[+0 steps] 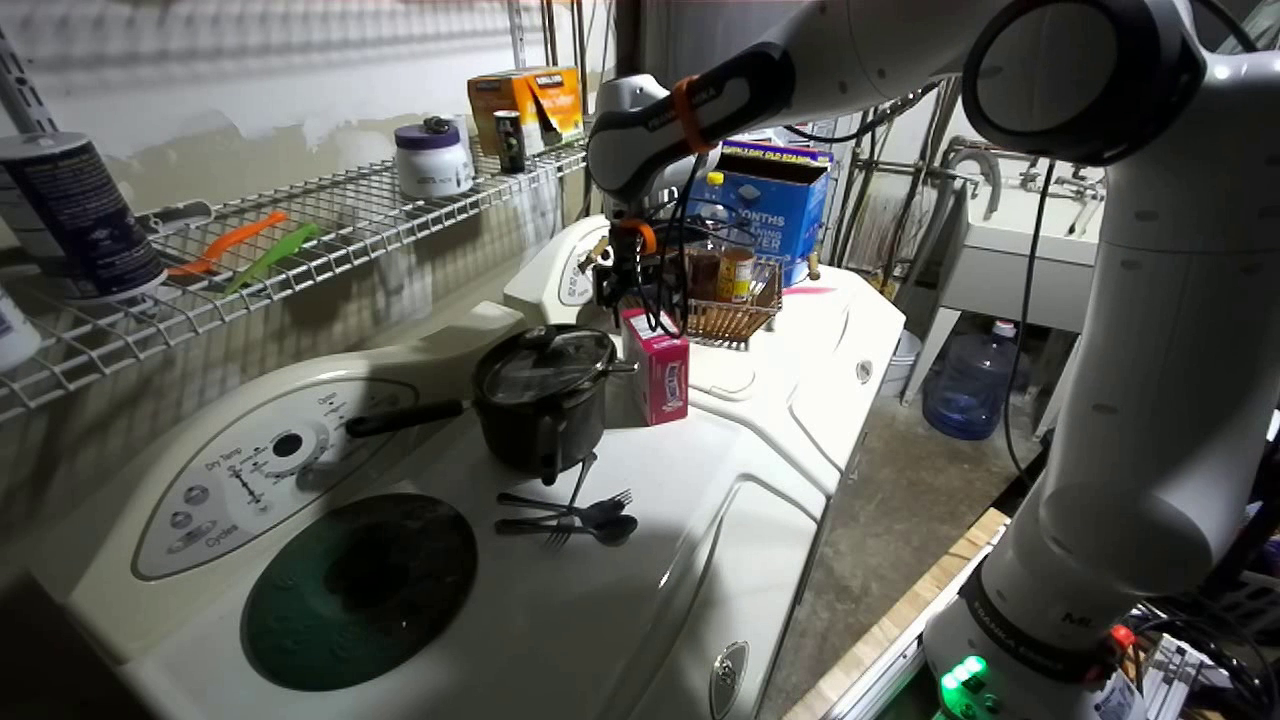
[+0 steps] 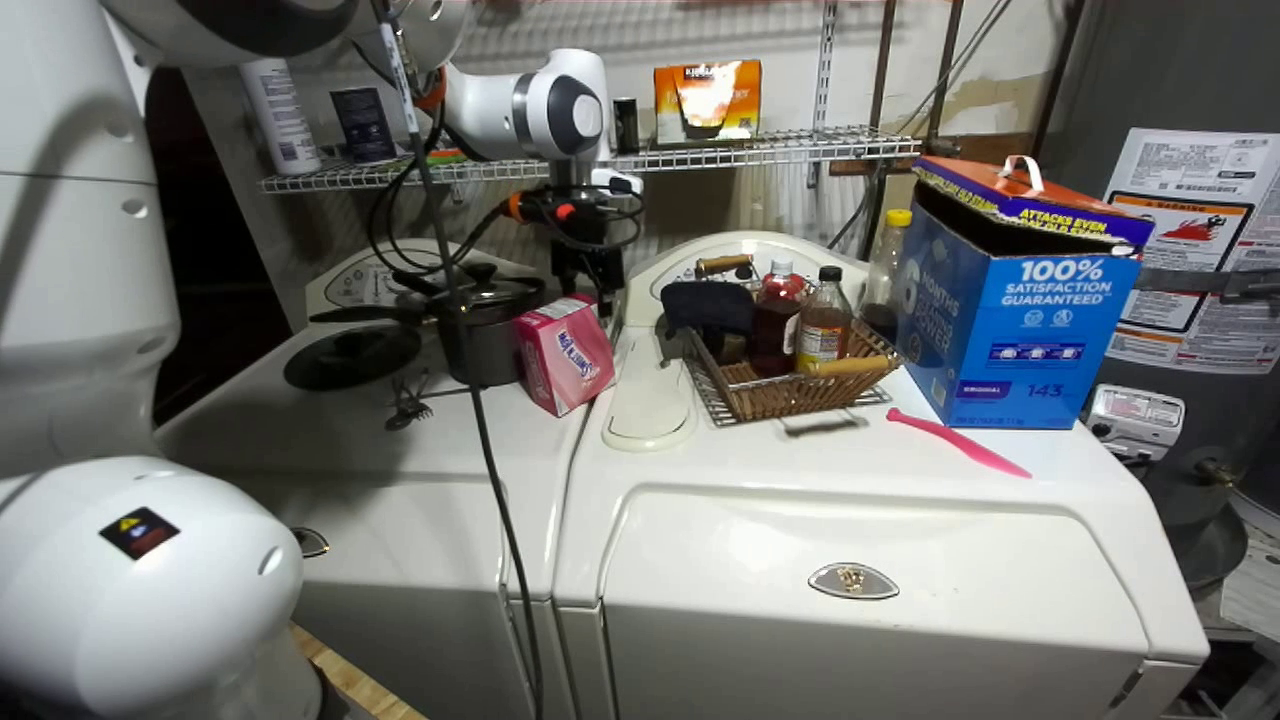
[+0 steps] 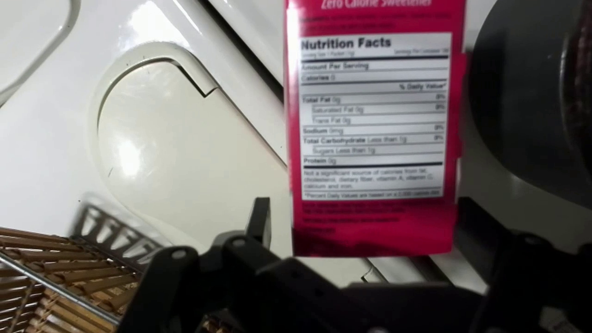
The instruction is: Put the pink box on the white rack
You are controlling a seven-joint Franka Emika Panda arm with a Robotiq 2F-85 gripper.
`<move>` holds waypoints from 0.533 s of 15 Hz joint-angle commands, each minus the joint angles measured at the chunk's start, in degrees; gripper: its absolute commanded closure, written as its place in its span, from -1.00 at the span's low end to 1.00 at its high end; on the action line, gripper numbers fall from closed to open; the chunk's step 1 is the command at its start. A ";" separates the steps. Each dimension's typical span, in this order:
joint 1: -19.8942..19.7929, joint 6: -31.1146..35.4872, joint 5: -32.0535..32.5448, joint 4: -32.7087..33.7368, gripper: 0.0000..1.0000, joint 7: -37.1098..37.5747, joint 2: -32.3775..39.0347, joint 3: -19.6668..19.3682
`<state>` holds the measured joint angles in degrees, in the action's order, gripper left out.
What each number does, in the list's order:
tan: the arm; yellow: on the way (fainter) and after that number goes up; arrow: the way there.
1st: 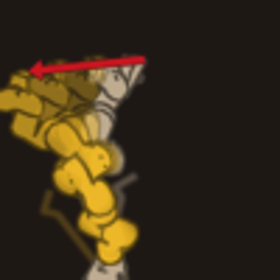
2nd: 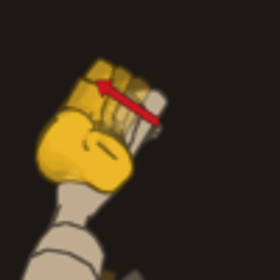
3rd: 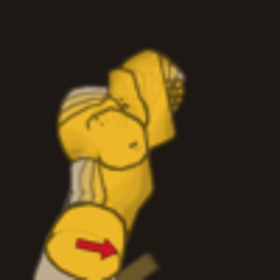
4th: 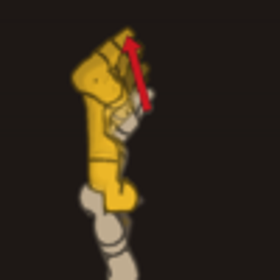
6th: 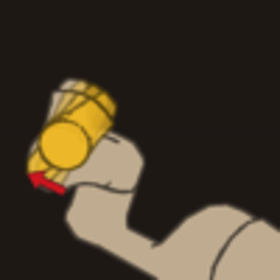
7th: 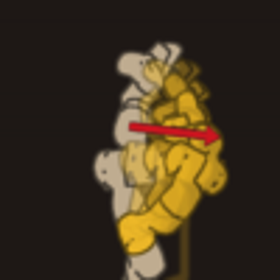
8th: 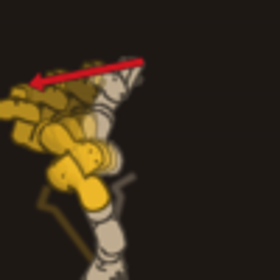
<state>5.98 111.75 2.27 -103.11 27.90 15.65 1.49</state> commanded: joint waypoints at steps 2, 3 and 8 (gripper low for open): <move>1.33 -0.74 1.66 2.22 -0.27 2.08 2.45 -0.47; 1.45 -0.65 1.70 2.21 -0.13 2.22 2.56 -0.50; 2.11 -0.83 2.33 1.49 0.07 3.13 0.99 -0.49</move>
<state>6.95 111.75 3.07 -102.78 28.87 16.75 1.46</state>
